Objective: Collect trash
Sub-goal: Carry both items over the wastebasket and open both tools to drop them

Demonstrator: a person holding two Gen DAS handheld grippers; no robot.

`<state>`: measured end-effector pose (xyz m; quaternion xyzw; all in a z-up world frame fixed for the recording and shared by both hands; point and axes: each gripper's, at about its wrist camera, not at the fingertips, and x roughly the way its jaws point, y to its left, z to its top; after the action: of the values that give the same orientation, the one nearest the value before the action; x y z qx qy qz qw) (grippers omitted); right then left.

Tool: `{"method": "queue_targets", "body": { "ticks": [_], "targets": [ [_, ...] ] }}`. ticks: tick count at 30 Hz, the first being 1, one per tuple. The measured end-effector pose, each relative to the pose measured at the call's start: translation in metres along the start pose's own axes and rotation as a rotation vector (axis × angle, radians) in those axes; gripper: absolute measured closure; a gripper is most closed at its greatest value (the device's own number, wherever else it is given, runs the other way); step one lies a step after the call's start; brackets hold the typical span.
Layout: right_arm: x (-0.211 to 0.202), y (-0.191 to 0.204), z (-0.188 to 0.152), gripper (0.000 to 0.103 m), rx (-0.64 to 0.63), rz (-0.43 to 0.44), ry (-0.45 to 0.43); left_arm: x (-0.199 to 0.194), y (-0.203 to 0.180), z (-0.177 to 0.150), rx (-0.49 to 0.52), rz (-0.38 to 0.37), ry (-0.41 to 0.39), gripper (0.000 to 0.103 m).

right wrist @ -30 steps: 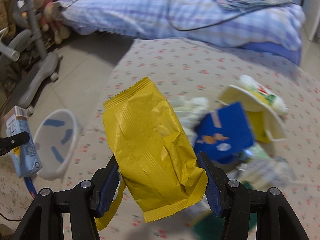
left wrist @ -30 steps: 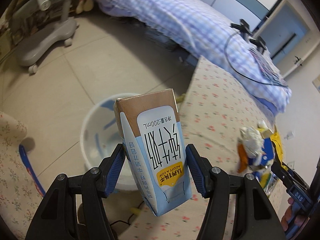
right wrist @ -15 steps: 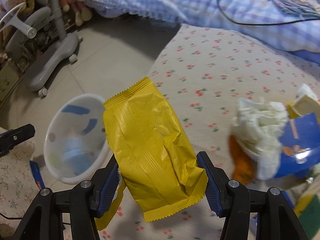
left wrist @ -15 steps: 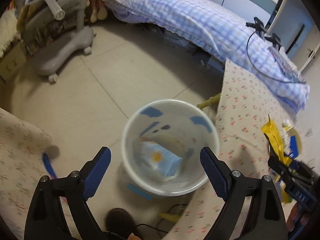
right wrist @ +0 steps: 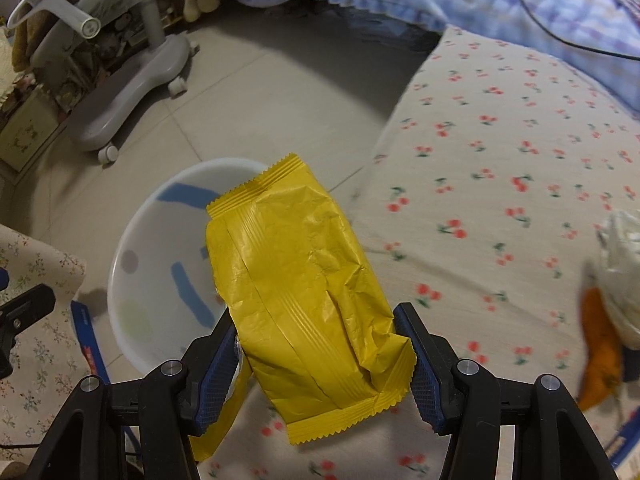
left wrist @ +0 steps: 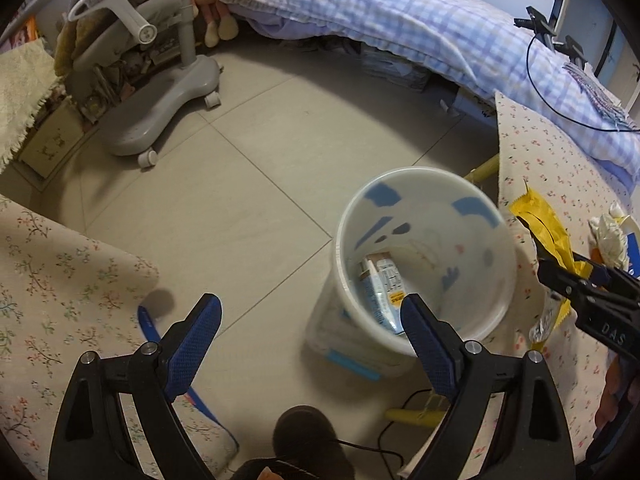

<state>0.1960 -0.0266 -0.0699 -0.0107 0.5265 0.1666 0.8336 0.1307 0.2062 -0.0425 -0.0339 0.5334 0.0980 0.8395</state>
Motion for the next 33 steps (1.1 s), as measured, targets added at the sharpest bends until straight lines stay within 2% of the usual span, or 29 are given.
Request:
{"method": "queue_targets", "body": {
  "ticks": [4,6,8,18,26,33],
  "targets": [
    [0.008,0.009,0.003,0.035,-0.007,0.015,-0.012,-0.003,0.006,-0.002,0.018,0.030,-0.019,0.010],
    [0.009,0.013,0.005,0.031,-0.014,0.037,-0.026,-0.005,0.007,-0.003,0.027,0.042,-0.029,0.010],
    [0.009,0.015,0.006,0.021,-0.015,0.059,-0.039,-0.006,0.008,-0.004,0.029,0.044,-0.031,0.009],
    [-0.019,0.003,0.004,0.020,0.010,0.047,-0.100,-0.009,0.005,-0.007,0.026,0.025,-0.022,0.009],
    [-0.051,-0.022,-0.013,0.020,0.012,-0.018,-0.097,-0.016,-0.016,-0.009,0.039,-0.019,-0.004,0.009],
    [-0.082,-0.064,-0.039,0.019,0.047,-0.106,-0.065,-0.022,-0.047,-0.013,0.078,-0.076,0.025,0.009]
  ]
}}
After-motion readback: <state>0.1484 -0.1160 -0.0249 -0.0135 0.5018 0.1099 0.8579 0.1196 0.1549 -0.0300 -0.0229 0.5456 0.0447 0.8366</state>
